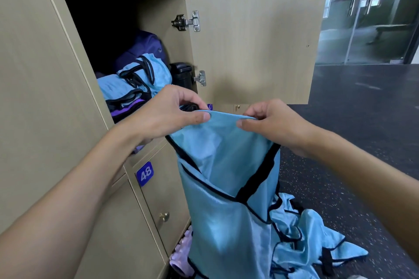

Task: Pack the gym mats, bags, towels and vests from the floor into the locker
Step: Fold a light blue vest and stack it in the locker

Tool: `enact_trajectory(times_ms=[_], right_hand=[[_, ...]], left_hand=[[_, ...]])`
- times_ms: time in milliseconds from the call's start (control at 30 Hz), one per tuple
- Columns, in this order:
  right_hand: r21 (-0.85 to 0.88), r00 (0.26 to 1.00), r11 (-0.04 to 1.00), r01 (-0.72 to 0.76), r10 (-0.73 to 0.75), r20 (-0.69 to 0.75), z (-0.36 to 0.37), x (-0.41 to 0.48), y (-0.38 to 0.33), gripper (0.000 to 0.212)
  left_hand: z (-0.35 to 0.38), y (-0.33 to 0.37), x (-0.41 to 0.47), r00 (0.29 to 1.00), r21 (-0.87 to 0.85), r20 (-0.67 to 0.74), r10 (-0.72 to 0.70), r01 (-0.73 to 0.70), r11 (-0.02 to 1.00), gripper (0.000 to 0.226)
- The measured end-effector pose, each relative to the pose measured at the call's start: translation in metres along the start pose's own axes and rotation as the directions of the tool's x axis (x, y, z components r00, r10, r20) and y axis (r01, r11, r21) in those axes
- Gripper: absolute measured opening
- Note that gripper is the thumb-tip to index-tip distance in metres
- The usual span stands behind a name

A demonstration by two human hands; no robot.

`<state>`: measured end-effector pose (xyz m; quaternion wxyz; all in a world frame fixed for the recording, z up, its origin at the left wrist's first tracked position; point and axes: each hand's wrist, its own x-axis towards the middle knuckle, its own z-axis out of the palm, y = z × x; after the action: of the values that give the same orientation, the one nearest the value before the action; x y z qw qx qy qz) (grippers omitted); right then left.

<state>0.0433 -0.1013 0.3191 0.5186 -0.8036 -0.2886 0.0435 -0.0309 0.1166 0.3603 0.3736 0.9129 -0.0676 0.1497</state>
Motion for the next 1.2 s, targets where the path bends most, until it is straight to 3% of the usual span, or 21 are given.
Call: enact_trajectory(times_ms=[100,167,233,300,367,467,633,733,833,933,1033,1200], right_hand=[[0.004,0.999,1.0,-0.021,0.021,0.032,-0.003,0.001,0.0,0.022],[0.045,0.974,0.998,-0.037,0.026,0.226,-0.008,-0.002,-0.001,0.018],[0.084,0.857,0.995,-0.055,0.004,0.515,-0.011,-0.009,-0.004,0.017],[0.145,0.77,0.985,-0.092,-0.022,0.637,-0.006,-0.011,-0.003,0.03],[0.19,0.839,0.977,-0.094,-0.025,0.543,0.007,-0.009,0.001,0.041],[0.207,0.921,0.978,0.016,-0.095,0.377,0.029,-0.007,0.003,0.023],[0.352,0.936,0.936,-0.017,-0.109,0.336,0.047,-0.01,-0.001,0.03],[0.32,0.944,0.948,-0.004,-0.103,0.315,0.055,-0.013,-0.002,0.028],[0.274,0.97,0.958,0.082,-0.14,0.198,0.061,-0.011,-0.003,0.017],[0.224,0.977,0.96,0.166,-0.191,0.094,0.064,-0.008,-0.004,0.008],[0.198,0.979,0.96,0.199,-0.204,0.003,0.064,-0.004,-0.004,0.017],[0.276,0.987,0.948,0.156,-0.158,-0.015,0.065,-0.002,-0.005,0.019]], left_hand=[[-0.004,0.002,-0.001,0.999,0.097,0.029,0.035,-0.038,0.995,0.015],[-0.006,0.005,-0.001,0.997,0.157,-0.024,0.079,-0.074,0.985,0.019],[-0.006,0.009,-0.002,0.994,0.123,-0.02,0.109,-0.106,0.987,0.026],[-0.005,0.013,-0.005,0.992,-0.004,0.053,0.114,-0.114,0.993,0.036],[-0.002,0.016,-0.007,0.988,-0.223,0.104,0.112,-0.086,0.971,0.042],[0.008,0.018,-0.006,0.993,-0.486,0.112,0.047,0.014,0.874,0.04],[0.018,0.016,-0.002,0.996,-0.391,0.088,-0.023,0.056,0.919,0.044],[0.015,0.013,0.0,0.989,-0.497,0.123,-0.08,0.132,0.858,0.037],[0.013,0.014,-0.001,0.985,-0.635,0.139,-0.097,0.164,0.755,0.039],[0.015,0.013,0.002,0.991,-0.595,0.104,-0.083,0.129,0.794,0.047],[0.017,0.01,0.004,0.993,-0.547,0.115,-0.007,0.069,0.834,0.053],[0.007,0.007,0.002,0.995,-0.525,0.05,0.091,-0.051,0.85,0.044]])
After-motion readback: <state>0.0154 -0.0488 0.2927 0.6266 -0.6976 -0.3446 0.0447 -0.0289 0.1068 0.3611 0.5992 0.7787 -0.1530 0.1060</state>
